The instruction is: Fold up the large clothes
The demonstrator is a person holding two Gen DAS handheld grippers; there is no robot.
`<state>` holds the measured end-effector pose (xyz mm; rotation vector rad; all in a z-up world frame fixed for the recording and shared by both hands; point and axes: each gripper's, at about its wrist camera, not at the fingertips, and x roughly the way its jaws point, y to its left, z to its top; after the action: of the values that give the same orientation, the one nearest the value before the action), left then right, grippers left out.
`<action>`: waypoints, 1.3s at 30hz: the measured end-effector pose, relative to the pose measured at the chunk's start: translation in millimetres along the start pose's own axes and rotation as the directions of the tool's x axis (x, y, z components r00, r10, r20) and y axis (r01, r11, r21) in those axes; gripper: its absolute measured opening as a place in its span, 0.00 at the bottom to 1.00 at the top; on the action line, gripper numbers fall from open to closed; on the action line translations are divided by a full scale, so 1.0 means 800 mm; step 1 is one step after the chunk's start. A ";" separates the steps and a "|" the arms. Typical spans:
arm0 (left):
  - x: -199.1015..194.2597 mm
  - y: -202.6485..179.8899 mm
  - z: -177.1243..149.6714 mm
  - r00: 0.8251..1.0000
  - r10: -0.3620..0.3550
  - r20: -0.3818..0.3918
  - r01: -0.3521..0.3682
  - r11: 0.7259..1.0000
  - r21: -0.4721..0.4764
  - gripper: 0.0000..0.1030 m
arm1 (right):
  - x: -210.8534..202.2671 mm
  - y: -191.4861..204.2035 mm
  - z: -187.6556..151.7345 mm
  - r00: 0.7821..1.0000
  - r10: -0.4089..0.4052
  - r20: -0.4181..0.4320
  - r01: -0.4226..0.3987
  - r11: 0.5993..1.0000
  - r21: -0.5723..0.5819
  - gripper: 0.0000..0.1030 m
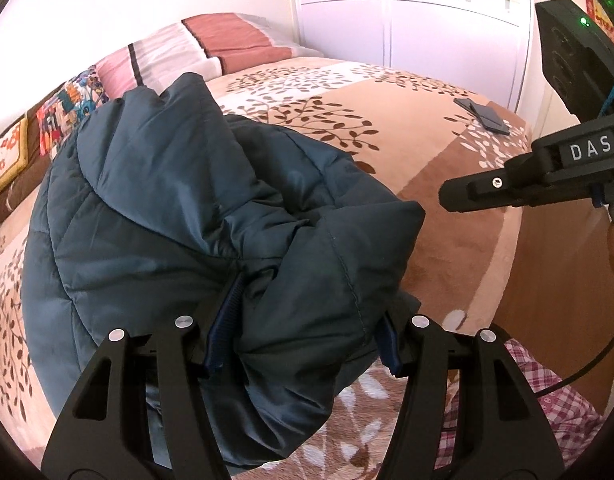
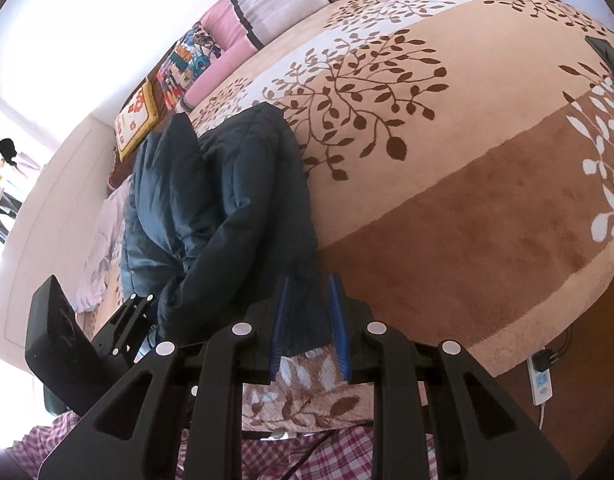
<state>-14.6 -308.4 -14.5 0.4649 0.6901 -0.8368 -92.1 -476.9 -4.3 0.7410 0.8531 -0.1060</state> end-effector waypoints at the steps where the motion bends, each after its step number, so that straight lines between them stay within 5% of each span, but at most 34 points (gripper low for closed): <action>1: -0.001 0.001 0.000 1.000 -0.005 -0.001 0.005 1.000 -0.004 0.57 | 0.001 0.002 0.002 1.000 -0.002 -0.002 0.002 1.000 -0.005 0.23; 9: -0.066 0.034 -0.006 0.991 -0.127 0.032 0.130 0.987 -0.091 0.59 | 0.002 0.049 0.043 1.000 0.011 0.012 -0.009 0.994 -0.109 0.23; 12: -0.106 0.076 -0.023 0.996 -0.061 0.065 0.073 0.979 -0.191 0.59 | 0.011 0.091 0.070 0.999 0.036 0.007 -0.034 0.983 -0.183 0.23; 16: -0.112 0.132 -0.065 1.000 0.004 -0.024 -0.012 0.935 -0.353 0.58 | 0.043 0.163 0.101 0.998 0.059 -0.022 -0.063 0.951 -0.304 0.22; 21: -0.076 0.134 -0.091 0.993 0.032 -0.118 -0.074 0.927 -0.368 0.57 | 0.123 0.209 0.133 0.995 -0.031 -0.093 -0.006 0.927 -0.376 0.21; 27: -0.070 0.116 -0.092 0.994 0.055 -0.092 -0.079 0.958 -0.277 0.60 | 0.217 0.184 0.138 0.955 -0.255 -0.152 0.166 0.882 -0.440 0.13; 34: -0.073 0.119 -0.089 0.997 0.007 -0.079 -0.029 0.960 -0.278 0.62 | 0.234 0.135 0.110 0.977 -0.189 -0.097 0.134 0.903 -0.407 0.13; 37: -0.091 0.140 -0.084 0.997 -0.052 -0.057 0.029 0.934 -0.356 0.64 | 0.231 0.132 0.104 0.982 -0.172 -0.071 0.131 0.912 -0.390 0.13; 39: -0.107 0.163 -0.082 0.998 -0.058 -0.012 0.047 0.903 -0.427 0.77 | 0.221 0.138 0.109 0.983 -0.173 -0.062 0.137 0.914 -0.383 0.13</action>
<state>24.5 -146.7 15.4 0.0595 0.8862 -0.7036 122.8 -414.1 -33.1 0.3167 0.9878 -0.0459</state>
